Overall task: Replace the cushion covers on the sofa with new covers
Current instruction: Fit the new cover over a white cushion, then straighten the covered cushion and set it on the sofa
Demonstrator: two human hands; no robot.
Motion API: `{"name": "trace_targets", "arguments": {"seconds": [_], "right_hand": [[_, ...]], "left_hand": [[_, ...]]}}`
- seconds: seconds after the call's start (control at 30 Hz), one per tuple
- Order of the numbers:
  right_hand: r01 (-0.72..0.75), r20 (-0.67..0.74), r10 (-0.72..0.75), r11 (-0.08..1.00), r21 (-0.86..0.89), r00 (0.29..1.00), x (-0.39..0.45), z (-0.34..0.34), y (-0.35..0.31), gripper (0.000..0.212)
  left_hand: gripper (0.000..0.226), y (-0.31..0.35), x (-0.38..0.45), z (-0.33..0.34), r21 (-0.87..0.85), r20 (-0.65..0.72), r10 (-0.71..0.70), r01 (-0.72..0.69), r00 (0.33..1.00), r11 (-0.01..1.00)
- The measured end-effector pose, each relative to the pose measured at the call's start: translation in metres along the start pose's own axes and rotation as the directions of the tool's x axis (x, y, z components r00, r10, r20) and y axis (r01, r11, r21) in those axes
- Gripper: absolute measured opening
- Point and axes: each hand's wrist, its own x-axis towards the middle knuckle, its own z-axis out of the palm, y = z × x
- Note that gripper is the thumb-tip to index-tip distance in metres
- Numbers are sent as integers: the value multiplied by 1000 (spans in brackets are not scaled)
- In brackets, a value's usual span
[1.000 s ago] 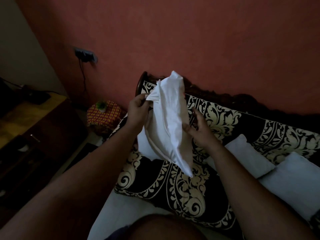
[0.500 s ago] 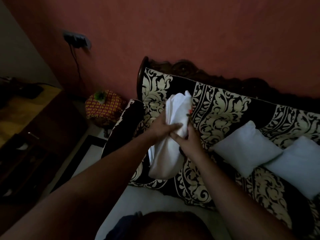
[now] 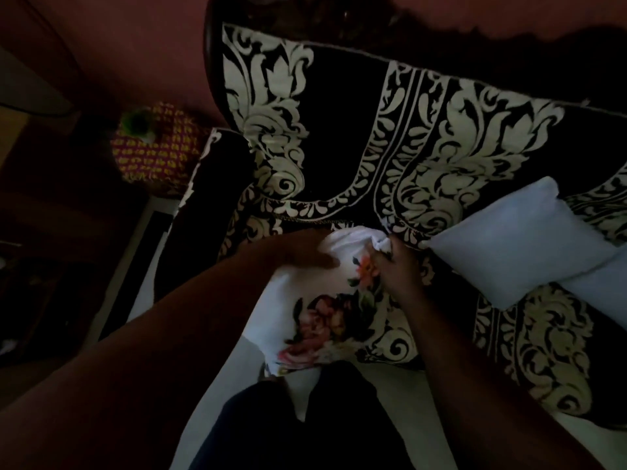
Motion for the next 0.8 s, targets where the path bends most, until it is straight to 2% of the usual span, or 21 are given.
{"name": "trace_targets", "arguments": {"seconds": [0.07, 0.17, 0.2, 0.27, 0.33, 0.4, 0.47, 0.53, 0.6, 0.63, 0.7, 0.77, 0.8], "right_hand": [[-28, 19, 29, 998, -57, 999, 27, 16, 25, 39], [-101, 124, 113, 990, -100, 986, 68, 44, 77, 48], [-111, 127, 123, 989, -98, 984, 83, 51, 97, 53], [-220, 103, 222, 975, -30, 969, 115, 57, 129, 48], [-301, 53, 305, 951, -65, 951, 144, 58, 156, 43], [-272, -16, 280, 916, -294, 960, 167, 54, 188, 55], [-185, -100, 156, 841, -509, 983, 186, 56, 221, 74], [-122, -103, 81, 860, -496, 991, 196, 60, 228, 71], [-30, -19, 24, 883, -468, 1000, 205, 68, 222, 56], [2, 10, 3, 865, -502, 1000, 206, 74, 223, 57], [35, 12, -35, 795, -606, 999, 206, 85, 238, 67], [-27, -50, -13, 703, -711, 999, 207, 90, 259, 75], [-86, -100, 16, 650, -755, 995, 206, 92, 258, 72]], "left_hand": [[84, -14, 35, 3, 126, -47, -13, 19, 999, 992], [75, -51, 75, 18, 258, -192, -16, 66, 981, 964], [78, -66, 83, 25, 312, -233, -37, 111, 972, 943], [96, -102, 103, 42, 433, -253, -86, 192, 964, 881], [92, -140, 124, 61, 447, -239, -152, 248, 959, 859], [89, -166, 139, 77, 373, -271, -175, 271, 947, 887], [92, -178, 156, 92, 328, -343, -152, 270, 927, 905], [90, -173, 169, 105, 365, -435, -43, 220, 899, 905], [80, -158, 183, 119, 397, -435, 91, 100, 896, 912], [75, -151, 189, 127, 393, -431, 133, 53, 893, 918], [71, -145, 198, 137, 369, -463, 148, 39, 874, 929], [72, -152, 209, 142, 372, -480, 109, 89, 870, 924], [72, -157, 215, 142, 377, -489, 81, 126, 869, 918]]}}
